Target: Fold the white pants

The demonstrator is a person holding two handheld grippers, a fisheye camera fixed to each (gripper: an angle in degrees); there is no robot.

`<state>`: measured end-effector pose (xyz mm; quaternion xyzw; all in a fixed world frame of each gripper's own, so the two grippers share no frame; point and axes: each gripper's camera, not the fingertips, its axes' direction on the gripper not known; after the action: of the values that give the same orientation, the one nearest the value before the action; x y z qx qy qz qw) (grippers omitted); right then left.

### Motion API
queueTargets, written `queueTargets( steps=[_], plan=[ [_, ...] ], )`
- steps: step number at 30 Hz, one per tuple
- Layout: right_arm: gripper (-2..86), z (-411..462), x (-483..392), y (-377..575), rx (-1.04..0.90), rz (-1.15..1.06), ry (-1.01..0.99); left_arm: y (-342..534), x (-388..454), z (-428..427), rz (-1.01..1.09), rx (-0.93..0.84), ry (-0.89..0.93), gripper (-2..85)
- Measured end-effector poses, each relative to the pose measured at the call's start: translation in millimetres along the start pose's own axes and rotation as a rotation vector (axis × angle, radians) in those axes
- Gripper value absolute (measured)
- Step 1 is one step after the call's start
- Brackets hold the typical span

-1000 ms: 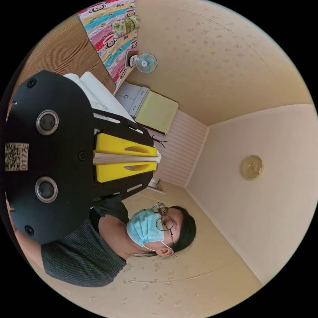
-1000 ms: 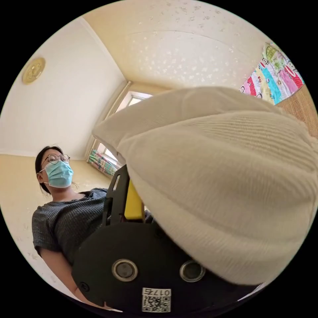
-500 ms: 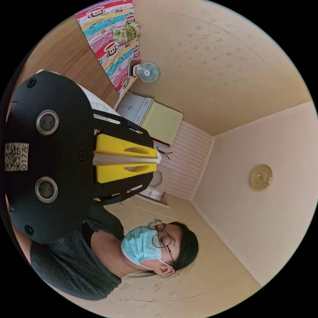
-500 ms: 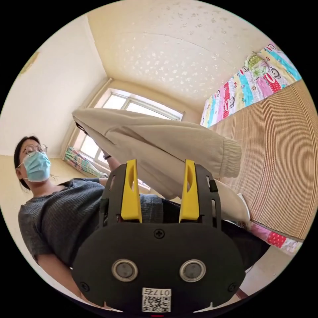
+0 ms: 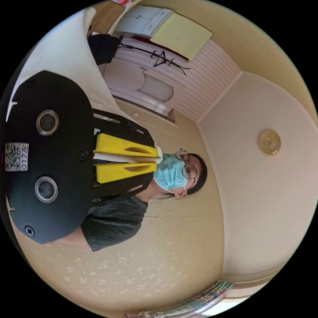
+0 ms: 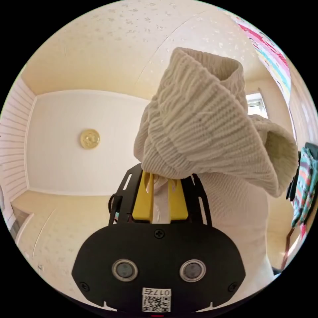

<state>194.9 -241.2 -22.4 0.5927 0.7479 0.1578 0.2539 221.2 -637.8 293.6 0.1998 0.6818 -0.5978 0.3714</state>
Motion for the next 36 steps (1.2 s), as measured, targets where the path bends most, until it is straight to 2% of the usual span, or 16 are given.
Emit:
queueTargets(
  steps=[3, 5, 7, 11, 14, 18, 20, 23, 27, 29, 31, 33, 36],
  plan=[
    [3.6, 48.7, -62.8, -37.8, -0.253, -0.221, 0.091, 28.4, -15.3, -54.4, -0.138, 0.065, -0.143, 3.1],
    [3.6, 75.8, -101.6, -49.0, -0.412, -0.357, 0.067, 51.7, -10.5, -97.1, -0.232, 0.061, -0.377, 3.7],
    [3.9, 103.7, -151.9, -50.7, -0.595, -0.542, -0.043, 68.6, -5.2, -121.8, -0.321, 0.038, -0.574, 4.2],
    [4.8, 116.1, -203.1, -41.7, -0.732, -0.753, -0.208, 102.5, -10.5, -165.2, -0.606, -0.054, -0.986, 7.3],
    [5.4, 114.1, -207.1, -31.6, -0.775, -0.804, -0.333, 117.5, -24.7, -194.5, -0.783, -0.033, -1.145, 6.8],
    [5.4, 117.4, -175.6, -17.9, -0.824, -0.685, -0.531, 108.0, -31.7, -213.7, -0.602, 0.209, -0.965, 6.0],
    [5.3, 123.1, -163.2, -7.4, -0.862, -0.646, -0.51, 87.7, -45.0, -216.2, -0.513, 0.258, -0.91, 9.9],
    [5.0, 133.7, -145.4, 9.0, -0.93, -0.586, -0.443, 56.6, -64.1, -210.4, -0.441, 0.249, -0.884, 13.0],
    [5.0, 145.4, -125.6, 24.8, -1.007, -0.491, -0.658, 36.4, -98.6, -219.0, -0.485, 0.277, -0.851, 8.5],
    [5.3, 145.8, -126.3, 28.5, -1.028, -0.504, -0.609, 26.7, -139.3, -209.5, -0.599, 0.165, -0.731, 7.8],
    [5.8, 136.1, -129.7, 29.5, -1.043, -0.526, -0.475, 19.4, -155.9, -182.9, -0.542, 0.11, -0.593, 6.4],
    [6.2, 119.9, -131.9, 27.1, -1.028, -0.545, -0.47, 17.5, -157.2, -162.5, -0.462, 0.157, -0.515, 0.5],
    [6.4, 75.9, -123.3, 11.3, -0.869, -0.528, -0.461, 8.1, -150.3, -121.4, -0.338, 0.094, -0.636, -0.6]
  ],
)
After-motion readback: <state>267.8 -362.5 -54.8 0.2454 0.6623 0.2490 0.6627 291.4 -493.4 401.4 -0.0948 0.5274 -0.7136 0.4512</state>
